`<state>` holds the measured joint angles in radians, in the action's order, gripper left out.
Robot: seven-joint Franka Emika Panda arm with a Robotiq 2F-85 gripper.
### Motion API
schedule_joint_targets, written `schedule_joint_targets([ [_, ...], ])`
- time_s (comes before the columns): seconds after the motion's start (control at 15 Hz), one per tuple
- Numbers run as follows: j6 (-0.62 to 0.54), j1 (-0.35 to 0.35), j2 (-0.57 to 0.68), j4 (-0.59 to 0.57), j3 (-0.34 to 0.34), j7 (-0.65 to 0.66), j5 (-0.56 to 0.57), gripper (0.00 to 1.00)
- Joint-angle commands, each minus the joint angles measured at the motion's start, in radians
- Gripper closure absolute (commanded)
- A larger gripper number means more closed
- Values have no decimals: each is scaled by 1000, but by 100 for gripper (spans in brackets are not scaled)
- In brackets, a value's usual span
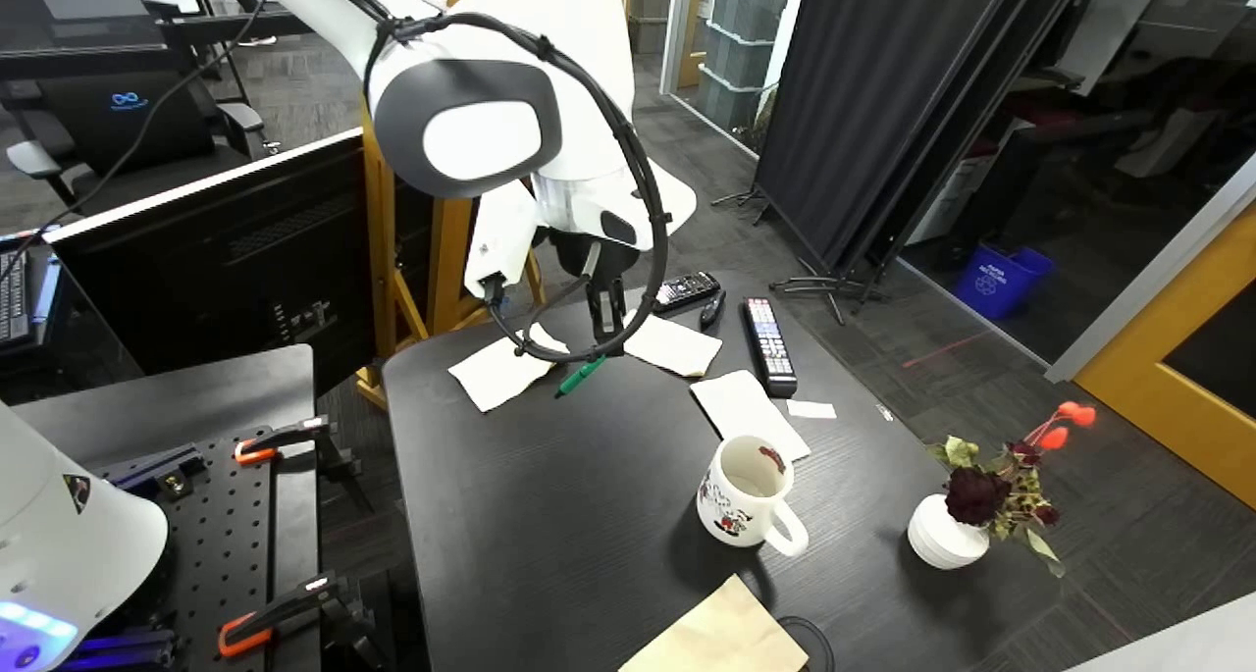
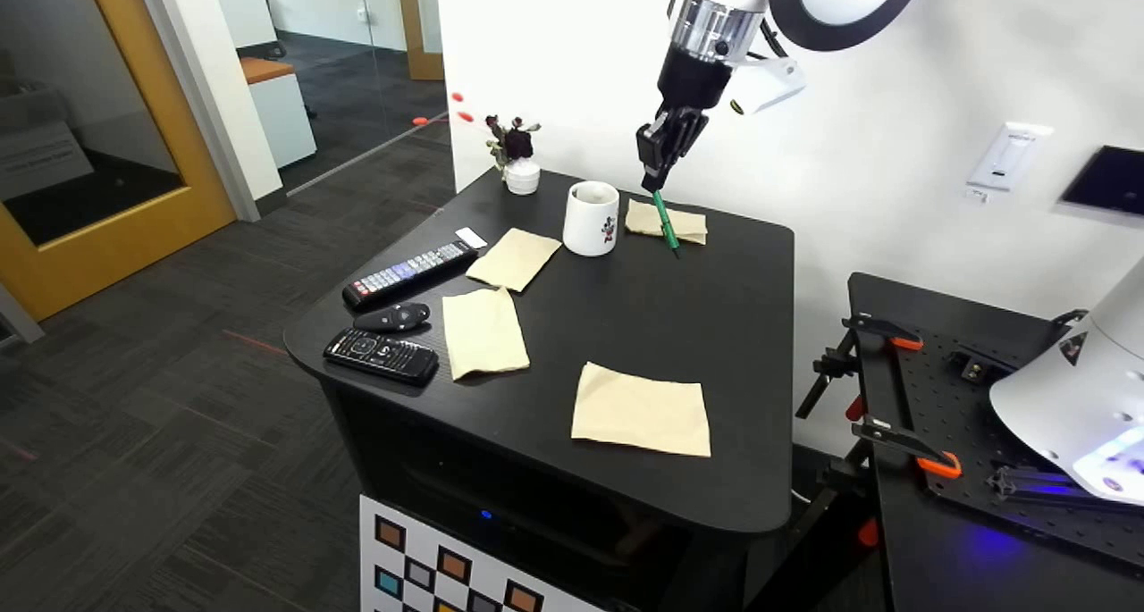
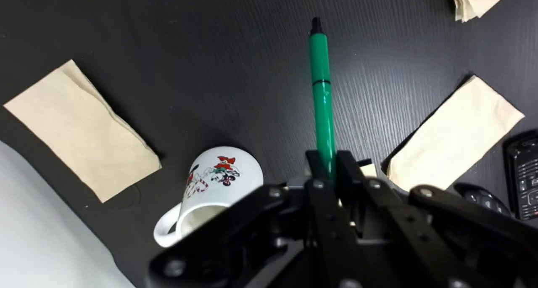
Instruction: Put the pen on the table
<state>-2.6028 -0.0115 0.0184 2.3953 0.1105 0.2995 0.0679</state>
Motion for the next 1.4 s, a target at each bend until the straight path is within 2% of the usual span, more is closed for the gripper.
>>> schedule_joint_targets([
  [0.0, 74, 32, 41, -53, -16, -61, -50, 97],
  [0.87, 230, 66, 220, -221, -12, -94, -101, 97],
  [1.33, 367, 68, 362, -354, -23, -160, -126, 97],
])
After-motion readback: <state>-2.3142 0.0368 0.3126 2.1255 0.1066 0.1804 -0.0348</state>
